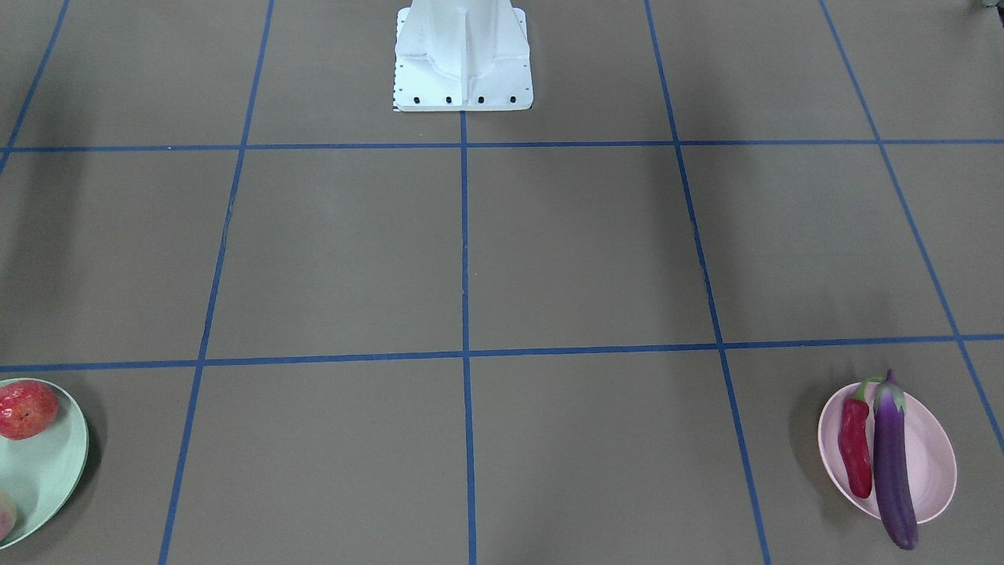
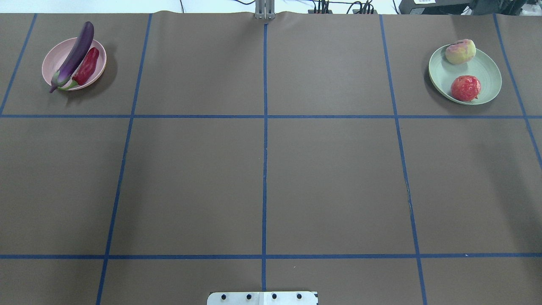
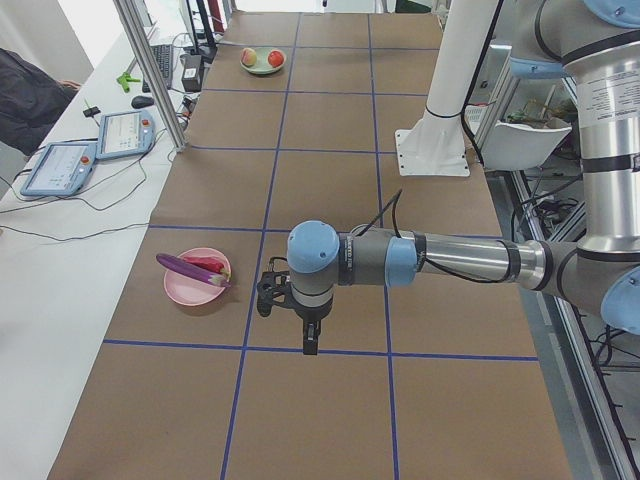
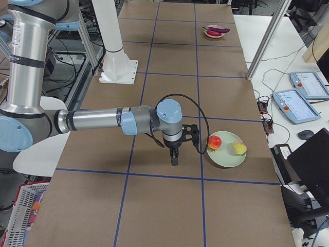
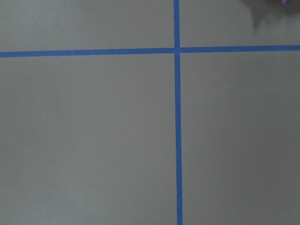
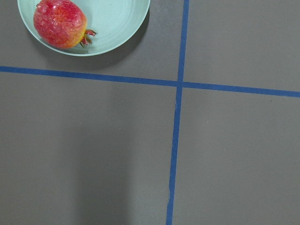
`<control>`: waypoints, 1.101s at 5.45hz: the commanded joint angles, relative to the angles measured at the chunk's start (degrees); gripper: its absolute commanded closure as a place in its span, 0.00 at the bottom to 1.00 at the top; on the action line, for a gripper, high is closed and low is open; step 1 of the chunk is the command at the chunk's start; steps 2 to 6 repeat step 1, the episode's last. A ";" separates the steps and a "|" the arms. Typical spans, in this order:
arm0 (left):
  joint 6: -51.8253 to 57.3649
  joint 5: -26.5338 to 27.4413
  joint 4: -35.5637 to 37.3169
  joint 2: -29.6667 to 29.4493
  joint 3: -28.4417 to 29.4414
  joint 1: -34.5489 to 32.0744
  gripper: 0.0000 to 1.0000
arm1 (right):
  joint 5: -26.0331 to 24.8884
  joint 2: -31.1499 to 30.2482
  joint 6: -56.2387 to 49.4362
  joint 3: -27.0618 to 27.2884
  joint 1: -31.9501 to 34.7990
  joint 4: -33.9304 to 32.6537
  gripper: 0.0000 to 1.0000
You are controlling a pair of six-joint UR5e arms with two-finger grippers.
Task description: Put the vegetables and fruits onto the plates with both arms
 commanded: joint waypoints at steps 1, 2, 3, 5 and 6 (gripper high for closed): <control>0.06 0.09 -0.02 0.00 -0.13 0.04 0.00 | -0.01 -0.06 0.00 -0.05 -0.01 0.00 0.00; 0.06 0.09 -0.02 0.00 -0.13 0.04 0.00 | -0.01 -0.06 0.00 -0.05 -0.01 0.00 0.00; 0.06 0.09 -0.02 0.00 -0.13 0.04 0.00 | -0.01 -0.06 0.00 -0.05 -0.01 0.00 0.00; 0.06 0.09 -0.02 0.00 -0.13 0.04 0.00 | -0.01 -0.06 0.00 -0.05 -0.01 0.00 0.00; 0.06 0.09 -0.02 0.00 -0.13 0.04 0.00 | -0.01 -0.06 0.00 -0.05 -0.01 0.00 0.00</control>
